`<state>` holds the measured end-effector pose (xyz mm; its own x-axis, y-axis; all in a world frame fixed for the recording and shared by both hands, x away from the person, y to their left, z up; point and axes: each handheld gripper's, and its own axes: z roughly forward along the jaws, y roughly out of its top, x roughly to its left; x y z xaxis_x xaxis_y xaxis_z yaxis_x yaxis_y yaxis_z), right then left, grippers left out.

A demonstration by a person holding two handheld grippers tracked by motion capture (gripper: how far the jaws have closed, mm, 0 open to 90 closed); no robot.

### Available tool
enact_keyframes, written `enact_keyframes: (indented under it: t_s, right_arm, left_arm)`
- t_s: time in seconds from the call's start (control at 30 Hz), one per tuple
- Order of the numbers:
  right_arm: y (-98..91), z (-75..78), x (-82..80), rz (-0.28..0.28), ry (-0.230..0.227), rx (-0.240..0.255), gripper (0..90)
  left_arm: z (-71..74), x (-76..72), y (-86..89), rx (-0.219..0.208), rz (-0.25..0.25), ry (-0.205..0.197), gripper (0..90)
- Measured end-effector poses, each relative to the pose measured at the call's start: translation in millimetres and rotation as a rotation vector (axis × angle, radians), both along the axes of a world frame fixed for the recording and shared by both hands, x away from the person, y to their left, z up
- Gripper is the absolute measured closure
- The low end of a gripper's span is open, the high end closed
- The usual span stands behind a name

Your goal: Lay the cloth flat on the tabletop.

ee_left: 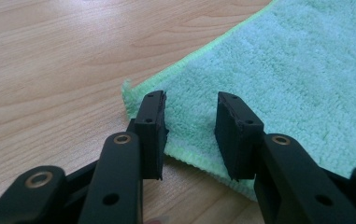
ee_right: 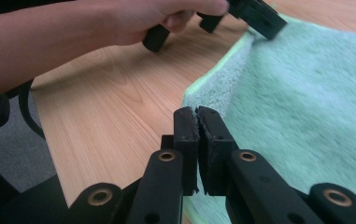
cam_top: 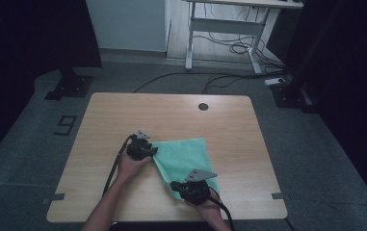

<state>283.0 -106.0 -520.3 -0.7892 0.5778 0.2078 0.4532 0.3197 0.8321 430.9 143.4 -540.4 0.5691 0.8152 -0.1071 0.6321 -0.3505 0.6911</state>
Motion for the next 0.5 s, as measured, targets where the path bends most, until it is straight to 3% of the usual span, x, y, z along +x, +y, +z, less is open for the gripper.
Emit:
enact_keyframes:
  t_s: [0.13, 0.3, 0.37, 0.43, 0.5]
  right_arm:
    - [0.6, -4.7, -1.5, 0.014, 0.018, 0.017, 85.8]
    - [25.4, -7.3, -15.0, 0.089, -0.003, 0.014, 84.8]
    - [37.6, -10.0, -20.8, 0.144, -0.001, 0.008, 76.5]
    - [43.4, -11.8, -23.1, 0.159, -0.007, -0.016, 67.3]
    - [42.3, -11.9, -22.8, 0.140, -0.029, -0.034, 64.2]
  left_arm:
    - [0.1, 0.2, 0.0, -0.001, 0.001, 0.002, 63.2]
    - [0.7, 1.0, 0.5, -0.004, -0.001, 0.011, 63.2]
    - [0.8, 1.4, 0.7, -0.008, -0.001, 0.014, 62.7]
    - [1.0, 1.2, 0.4, -0.007, -0.004, 0.017, 61.4]
    - [2.5, -2.2, -1.4, 0.041, 0.002, -0.019, 60.5]
